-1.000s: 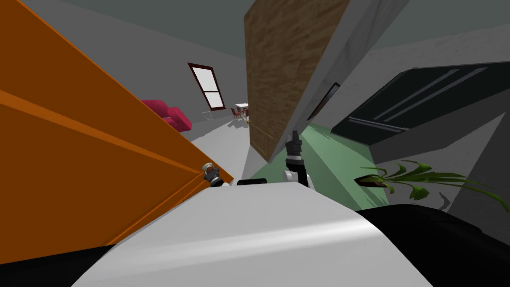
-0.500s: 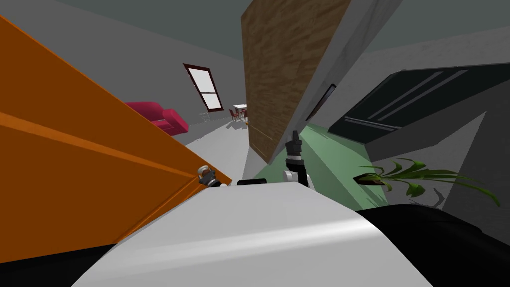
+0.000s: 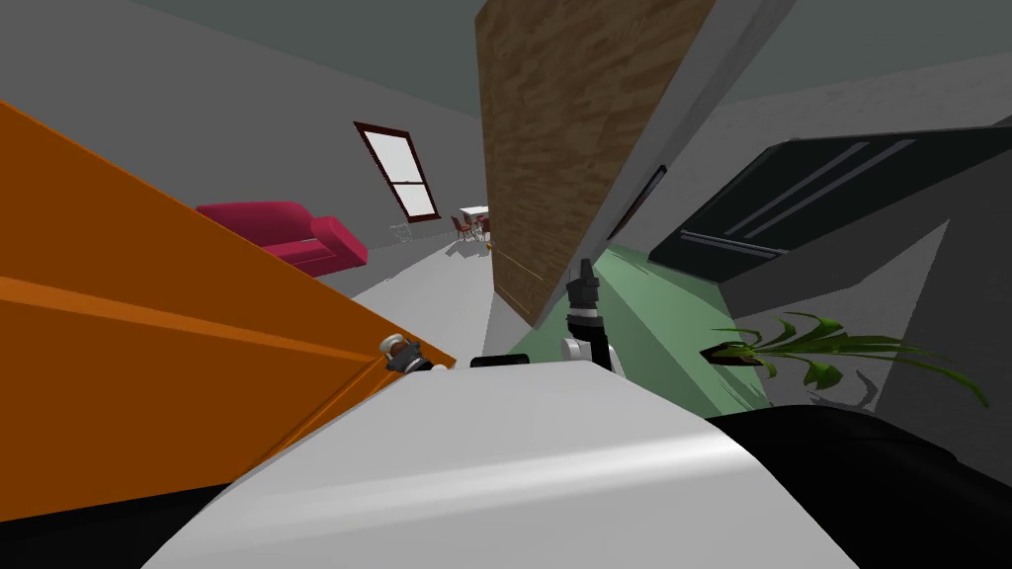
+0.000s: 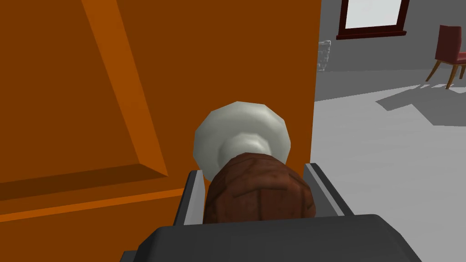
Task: Push the door open
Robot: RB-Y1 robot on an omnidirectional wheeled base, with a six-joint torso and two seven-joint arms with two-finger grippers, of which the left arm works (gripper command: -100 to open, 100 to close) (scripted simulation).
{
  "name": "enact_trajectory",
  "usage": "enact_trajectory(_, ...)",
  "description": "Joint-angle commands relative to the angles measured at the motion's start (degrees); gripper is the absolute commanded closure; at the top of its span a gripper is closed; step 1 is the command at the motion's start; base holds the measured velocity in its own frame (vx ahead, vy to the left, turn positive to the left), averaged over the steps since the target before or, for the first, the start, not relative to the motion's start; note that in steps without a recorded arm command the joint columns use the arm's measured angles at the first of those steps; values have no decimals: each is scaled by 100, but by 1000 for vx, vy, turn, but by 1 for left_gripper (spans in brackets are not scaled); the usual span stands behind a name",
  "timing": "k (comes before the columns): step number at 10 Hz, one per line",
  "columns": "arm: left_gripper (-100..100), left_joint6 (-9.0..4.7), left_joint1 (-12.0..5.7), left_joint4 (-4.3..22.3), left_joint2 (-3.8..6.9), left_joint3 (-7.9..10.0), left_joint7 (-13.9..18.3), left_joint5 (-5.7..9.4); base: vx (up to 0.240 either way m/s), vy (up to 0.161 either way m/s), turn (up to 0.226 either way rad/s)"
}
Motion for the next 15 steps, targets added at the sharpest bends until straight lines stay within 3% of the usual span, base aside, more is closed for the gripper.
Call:
enact_trajectory(1, 100, -87, 55, -13, 9, 183, -15, 82, 83, 47, -43)
enact_trajectory(5, 100, -112, 87, -36, -61, 433, -41, 222, 94, 36, -34)
enact_trajectory(10, 100, -152, 137, -71, -226, 830, -82, 446, 126, 60, -36)
enact_trajectory(11, 100, -125, 124, -56, -217, 760, -78, 411, 67, 28, 13)
enact_trajectory(15, 100, -210, 189, -58, -117, 934, -99, 588, 108, 146, 21)
